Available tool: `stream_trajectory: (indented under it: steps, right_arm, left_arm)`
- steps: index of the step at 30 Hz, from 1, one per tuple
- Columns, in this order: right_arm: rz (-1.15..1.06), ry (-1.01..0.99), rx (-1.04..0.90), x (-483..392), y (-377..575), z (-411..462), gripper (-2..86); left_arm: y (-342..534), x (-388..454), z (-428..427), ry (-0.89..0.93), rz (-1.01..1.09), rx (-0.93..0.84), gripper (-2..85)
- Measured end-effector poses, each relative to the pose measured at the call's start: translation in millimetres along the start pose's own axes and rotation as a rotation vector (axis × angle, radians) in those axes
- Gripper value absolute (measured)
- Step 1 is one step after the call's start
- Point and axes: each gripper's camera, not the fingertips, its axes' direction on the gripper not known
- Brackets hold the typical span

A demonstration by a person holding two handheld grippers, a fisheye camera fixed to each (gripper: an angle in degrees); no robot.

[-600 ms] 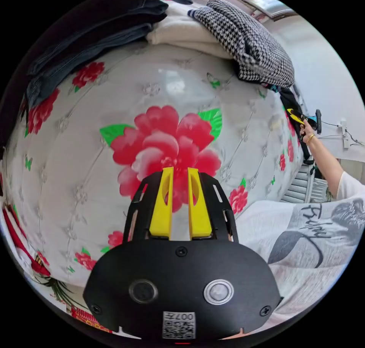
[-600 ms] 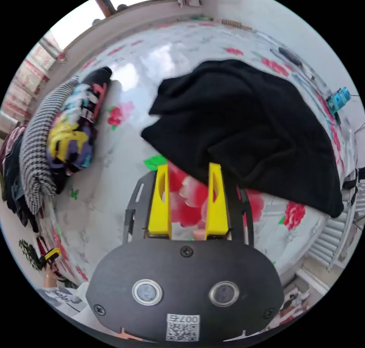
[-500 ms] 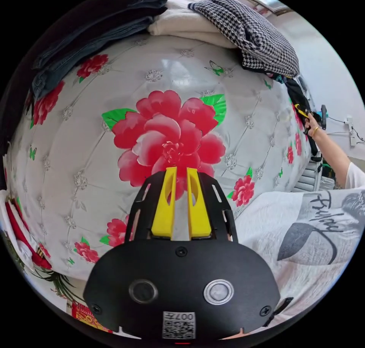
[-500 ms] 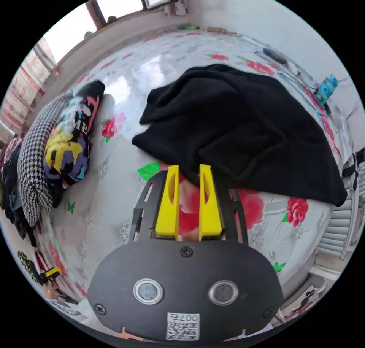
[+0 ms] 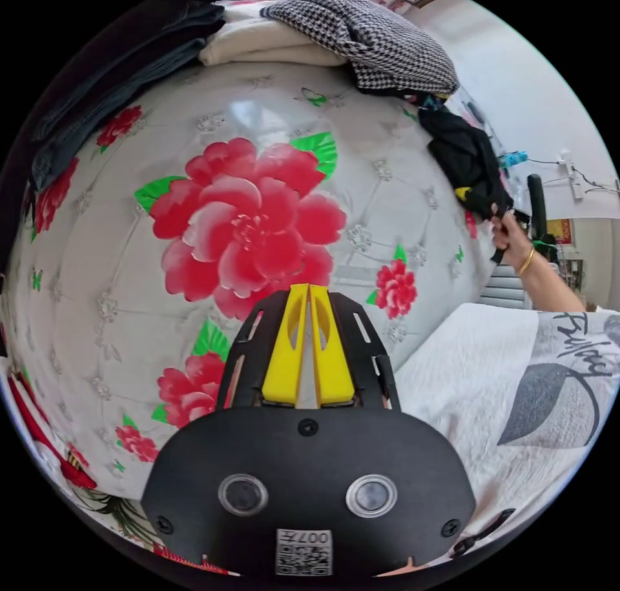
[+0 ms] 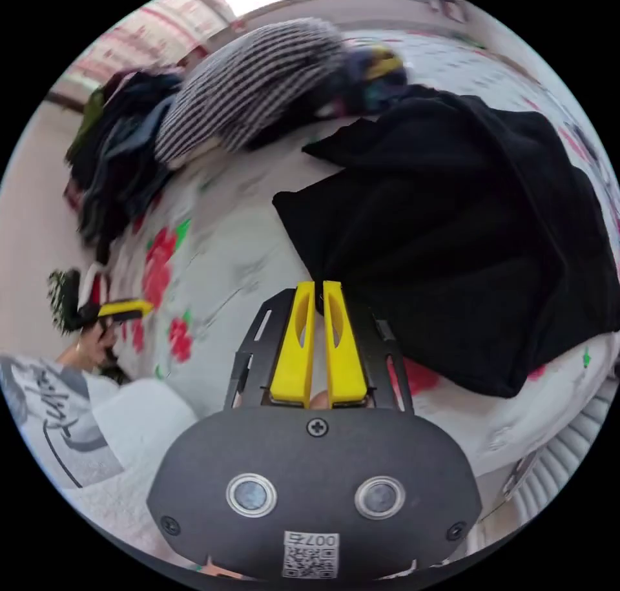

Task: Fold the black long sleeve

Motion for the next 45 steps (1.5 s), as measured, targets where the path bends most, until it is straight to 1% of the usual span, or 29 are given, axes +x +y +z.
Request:
stream_trajectory:
  steps: [2,3,5,7,8,9,10,12,14,15,16,18,19,20,22,24,26,27,28,29,30,32,33,35,38,41,42,43,45]
  right_arm:
    - [-0.182,-0.182,-0.145,-75,37,29,0.1]
    - [-0.234,-0.231,-0.191,-94,46,37,0.2]
    - [-0.463,-0.418,-0.345,-173,80,64,0.5]
    - [-0.608,-0.500,-0.410,-223,101,75,1.1]
    - [-0.709,-0.476,-0.440,-246,110,75,1.6]
    - [-0.739,-0.448,-0.445,-253,113,72,2.0]
    - [-0.765,-0.396,-0.400,-257,115,59,3.0]
    - [-0.740,-0.331,-0.260,-248,111,29,5.5]
    - [-0.637,-0.185,-0.051,-232,103,-6,9.6]
    - [-0.617,-0.134,-0.021,-230,102,-10,10.7]
    - [-0.613,-0.037,-0.005,-233,101,-7,11.0]
    - [-0.648,0.092,-0.059,-243,103,15,10.6]
    - [-0.654,0.199,-0.103,-246,105,36,9.2]
    - [-0.636,0.324,-0.097,-245,108,49,7.2]
    - [-0.652,0.400,-0.048,-243,115,41,3.6]
    - [-0.653,0.429,0.003,-235,125,15,1.9]
    - [-0.551,0.478,0.161,-204,148,-48,0.9]
    - [-0.509,0.495,0.203,-193,155,-66,0.8]
    - [-0.414,0.515,0.282,-167,172,-101,0.6]
    - [-0.297,0.522,0.346,-137,190,-133,0.5]
    - [-0.235,0.517,0.369,-121,200,-147,0.4]
    - [0.032,0.437,0.399,-49,239,-179,0.5]
    - [0.100,0.410,0.386,-31,249,-180,0.6]
    - [0.283,0.299,0.299,19,281,-168,1.2]
    - [0.385,0.224,0.194,45,298,-142,3.0]
    - [0.347,0.254,0.295,44,289,-150,7.0]
    - [0.332,0.259,0.307,45,283,-153,7.9]
    - [0.291,0.258,0.324,47,269,-157,9.0]
    - [0.219,0.218,0.331,52,242,-157,10.1]
  left_arm:
    - [17,3,-6,0.038,0.019,0.043,-1.0]
    - [29,3,-11,0.059,0.026,0.075,-1.0]
    - [50,0,-20,0.090,0.028,0.114,-1.0]
    - [78,-12,-31,0.079,0.011,0.144,-1.0]
    - [86,-16,-34,0.073,0.003,0.150,-1.0]
    - [100,-25,-38,0.064,-0.012,0.166,-1.0]
    - [115,-33,-42,0.056,-0.025,0.181,-1.0]
    - [134,-45,-46,0.044,-0.038,0.198,-1.0]
    - [149,-58,-46,0.037,-0.051,0.202,-1.0]
    - [156,-65,-45,0.031,-0.062,0.209,-1.0]
    - [161,-72,-44,0.032,-0.074,0.215,-1.0]
    - [161,-81,-41,0.057,-0.086,0.222,-1.0]
    - [158,-83,-42,0.075,-0.083,0.228,-1.0]
    - [156,-84,-43,0.079,-0.076,0.233,-1.0]
    - [145,-80,-52,0.061,-0.030,0.251,-1.0]
    - [140,-76,-61,0.032,0.008,0.272,-1.0]
    - [135,-74,-66,0.006,0.037,0.277,-0.9]
    - [133,-74,-68,-0.007,0.049,0.274,-0.9]
    - [130,-74,-70,-0.015,0.057,0.274,-0.8]
    - [129,-75,-71,-0.016,0.061,0.275,-0.7]
    - [125,-75,-72,-0.013,0.068,0.276,-0.5]
    - [114,-74,-72,0.003,0.084,0.269,0.2]
    - [102,-72,-71,0.015,0.102,0.261,1.3]
    - [77,-63,-70,0.023,0.145,0.248,3.2]
    - [25,-36,-70,0.017,0.240,0.246,5.0]
    - [-31,0,-54,0.021,0.350,0.207,6.2]
    - [-53,11,-36,0.026,0.382,0.153,7.1]
    - [-74,20,-10,0.021,0.398,0.061,7.8]
    - [-95,21,32,0.010,0.388,-0.072,7.9]
